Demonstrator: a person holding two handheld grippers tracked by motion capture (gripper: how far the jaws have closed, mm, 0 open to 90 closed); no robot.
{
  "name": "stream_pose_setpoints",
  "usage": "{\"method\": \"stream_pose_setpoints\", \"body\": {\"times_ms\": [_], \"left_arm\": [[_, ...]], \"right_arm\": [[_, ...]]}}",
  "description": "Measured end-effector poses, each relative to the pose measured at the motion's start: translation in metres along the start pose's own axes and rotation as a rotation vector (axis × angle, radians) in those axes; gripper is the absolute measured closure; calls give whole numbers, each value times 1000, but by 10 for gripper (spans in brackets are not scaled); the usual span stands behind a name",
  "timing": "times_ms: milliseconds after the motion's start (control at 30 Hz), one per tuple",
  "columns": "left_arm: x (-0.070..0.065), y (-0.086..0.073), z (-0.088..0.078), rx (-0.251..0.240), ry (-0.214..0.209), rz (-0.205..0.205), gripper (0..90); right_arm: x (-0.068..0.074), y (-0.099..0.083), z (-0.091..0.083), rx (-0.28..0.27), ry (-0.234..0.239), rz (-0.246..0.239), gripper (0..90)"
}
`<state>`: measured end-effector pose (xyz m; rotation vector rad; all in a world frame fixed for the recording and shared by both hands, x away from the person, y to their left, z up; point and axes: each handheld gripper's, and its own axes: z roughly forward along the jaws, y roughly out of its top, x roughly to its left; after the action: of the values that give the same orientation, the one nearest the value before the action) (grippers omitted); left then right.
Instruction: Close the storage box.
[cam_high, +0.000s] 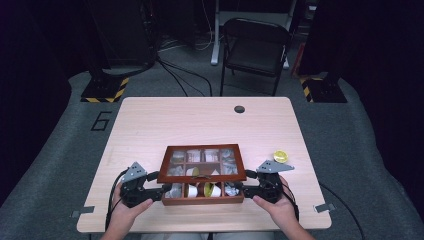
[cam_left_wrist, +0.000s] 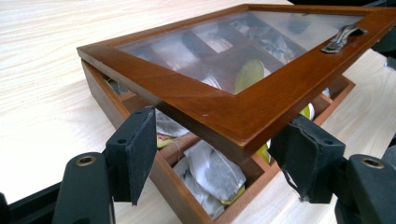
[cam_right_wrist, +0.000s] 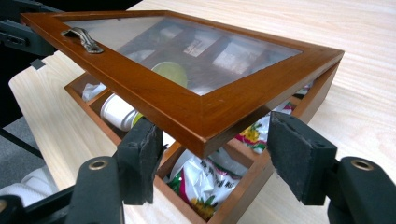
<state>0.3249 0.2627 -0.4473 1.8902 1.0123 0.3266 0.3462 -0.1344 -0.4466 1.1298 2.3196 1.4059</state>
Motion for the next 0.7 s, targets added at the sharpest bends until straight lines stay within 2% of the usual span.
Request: {"method": "stream_pose_setpoints", "body": {"times_ms": [233,367,600,633,700], "left_arm": [[-1,-11,4,37,-1,11,319],[0,-16,5,62,-3,18,319],[-2,-23,8,95,23,38,319],[-3,-23,8,101,18,25,319],[-3,-24,8,106,15,24,321]], "right_arm": [[5,-11,-1,24,-17,-39,361],[6,-17,0,36,-12,-27,364],[3,-25,3,67,-3,-30,367],[3,-25,4,69,-3,-25,369],[4,-26,4,73,3,-25,369]]}}
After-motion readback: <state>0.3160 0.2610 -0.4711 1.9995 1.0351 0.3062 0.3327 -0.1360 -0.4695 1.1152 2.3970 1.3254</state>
